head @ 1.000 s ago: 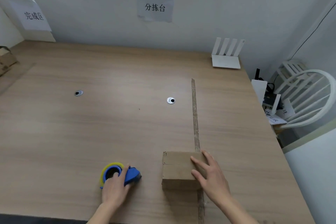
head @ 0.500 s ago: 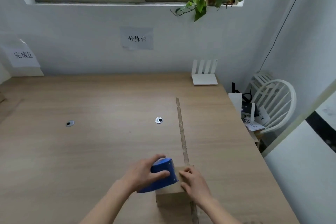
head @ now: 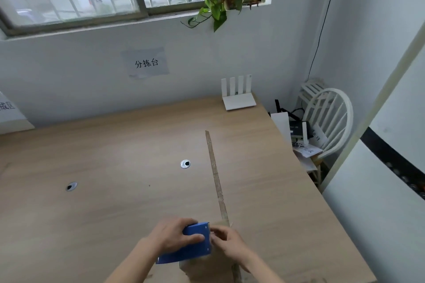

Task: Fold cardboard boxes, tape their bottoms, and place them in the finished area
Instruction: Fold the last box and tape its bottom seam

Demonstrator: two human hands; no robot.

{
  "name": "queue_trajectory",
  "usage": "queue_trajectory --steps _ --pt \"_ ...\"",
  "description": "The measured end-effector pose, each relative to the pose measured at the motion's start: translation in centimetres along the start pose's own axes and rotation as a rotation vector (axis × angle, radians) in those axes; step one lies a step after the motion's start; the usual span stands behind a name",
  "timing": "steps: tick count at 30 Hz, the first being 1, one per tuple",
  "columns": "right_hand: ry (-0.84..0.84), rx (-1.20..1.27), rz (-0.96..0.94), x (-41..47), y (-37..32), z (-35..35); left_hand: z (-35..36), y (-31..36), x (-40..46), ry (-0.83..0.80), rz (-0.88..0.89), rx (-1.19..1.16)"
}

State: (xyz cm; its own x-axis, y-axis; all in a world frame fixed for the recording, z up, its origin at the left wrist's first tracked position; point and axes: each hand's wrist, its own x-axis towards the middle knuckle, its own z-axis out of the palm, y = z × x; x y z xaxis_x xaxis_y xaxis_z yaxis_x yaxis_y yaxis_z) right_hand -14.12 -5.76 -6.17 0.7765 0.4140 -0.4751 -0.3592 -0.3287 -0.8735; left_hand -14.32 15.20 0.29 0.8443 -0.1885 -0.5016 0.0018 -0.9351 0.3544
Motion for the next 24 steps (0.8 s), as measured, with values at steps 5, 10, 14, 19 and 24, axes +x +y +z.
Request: queue_trajectory --steps 5,10,14,19,24 --pt "0.100 -0.034 0.048 0.7 -0.1 0.1 -0.4 0.2 0.4 -0.005 -0.036 0.028" --pt "0.313 -0.102 0.100 0.9 1.3 -0.6 0.1 1.3 1.0 0.021 -0.062 0.148" --pt "0.492 0.128 0.175 0.7 2.9 -2.2 0.1 2.9 2.2 0.010 -0.076 0.204" --pt "0.513 0.231 0.285 0.7 4.0 -3.0 0.4 3.7 3.4 -0.015 -0.062 0.286" --pt "0.507 0.293 0.366 1.2 4.9 -3.1 1.0 3.7 3.8 0.020 -0.032 0.296"
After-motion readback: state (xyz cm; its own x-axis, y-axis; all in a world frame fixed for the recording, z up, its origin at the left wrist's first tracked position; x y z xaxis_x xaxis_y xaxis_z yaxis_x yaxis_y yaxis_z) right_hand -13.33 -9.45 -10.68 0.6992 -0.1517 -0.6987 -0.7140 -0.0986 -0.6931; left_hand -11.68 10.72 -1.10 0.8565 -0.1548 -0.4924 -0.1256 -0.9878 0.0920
